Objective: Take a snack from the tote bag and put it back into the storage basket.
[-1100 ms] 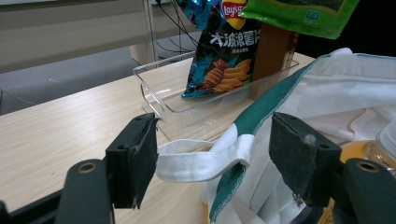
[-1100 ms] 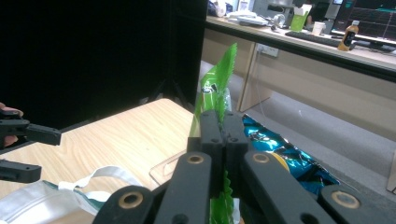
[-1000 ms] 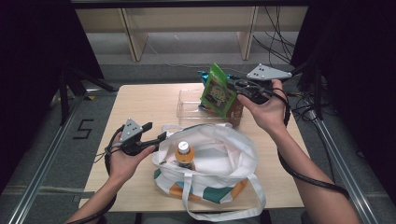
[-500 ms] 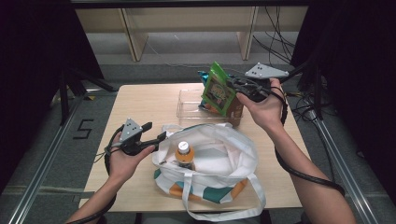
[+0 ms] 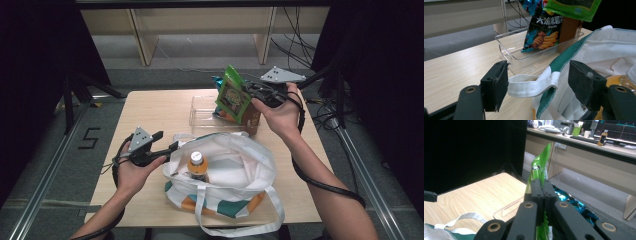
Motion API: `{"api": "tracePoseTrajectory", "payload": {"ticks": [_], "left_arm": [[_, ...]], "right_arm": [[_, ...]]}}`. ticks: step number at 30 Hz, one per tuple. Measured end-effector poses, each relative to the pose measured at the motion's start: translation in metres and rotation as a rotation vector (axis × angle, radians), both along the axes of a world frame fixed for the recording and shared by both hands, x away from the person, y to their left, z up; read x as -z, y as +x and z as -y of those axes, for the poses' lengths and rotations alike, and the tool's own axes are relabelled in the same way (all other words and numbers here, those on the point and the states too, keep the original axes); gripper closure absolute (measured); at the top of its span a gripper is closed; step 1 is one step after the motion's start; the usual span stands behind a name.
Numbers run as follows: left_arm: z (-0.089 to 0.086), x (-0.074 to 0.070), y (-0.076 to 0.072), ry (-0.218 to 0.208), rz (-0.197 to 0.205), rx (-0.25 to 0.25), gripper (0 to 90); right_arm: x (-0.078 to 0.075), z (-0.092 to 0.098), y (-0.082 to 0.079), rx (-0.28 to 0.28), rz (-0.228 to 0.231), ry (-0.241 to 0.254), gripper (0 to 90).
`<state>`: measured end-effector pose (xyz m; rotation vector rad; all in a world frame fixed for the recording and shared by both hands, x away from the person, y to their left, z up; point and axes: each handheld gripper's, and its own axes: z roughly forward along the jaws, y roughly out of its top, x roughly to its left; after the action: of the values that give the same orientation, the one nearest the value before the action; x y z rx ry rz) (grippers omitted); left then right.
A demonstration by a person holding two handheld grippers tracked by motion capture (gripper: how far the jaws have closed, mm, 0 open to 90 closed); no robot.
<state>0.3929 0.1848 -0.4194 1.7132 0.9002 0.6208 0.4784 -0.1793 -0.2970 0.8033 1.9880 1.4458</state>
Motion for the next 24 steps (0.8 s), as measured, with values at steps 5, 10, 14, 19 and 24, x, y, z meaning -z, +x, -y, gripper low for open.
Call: {"api": "tracePoseTrajectory", "payload": {"ticks": [5,10,14,19,24], "left_arm": [[0.000,0.000,0.000,0.001,0.000,0.000,32.1],[0.000,0.000,0.000,0.001,0.000,0.001,32.1],[0.000,0.000,0.000,-0.001,0.000,-0.001,32.1],[0.000,0.000,0.000,0.000,0.001,0.001,32.1],[-0.001,-0.001,0.000,0.000,0.002,0.000,32.1]], "right_arm": [[0.002,-0.001,0.002,0.003,-0.001,-0.001,90.0],[0.003,-0.002,0.005,0.009,0.016,-0.011,90.0],[0.004,-0.002,0.007,0.016,0.015,-0.019,90.0],[0.007,-0.004,0.009,0.021,0.009,-0.011,90.0],[0.009,-0.005,0.011,0.023,0.021,-0.023,90.0]]}}
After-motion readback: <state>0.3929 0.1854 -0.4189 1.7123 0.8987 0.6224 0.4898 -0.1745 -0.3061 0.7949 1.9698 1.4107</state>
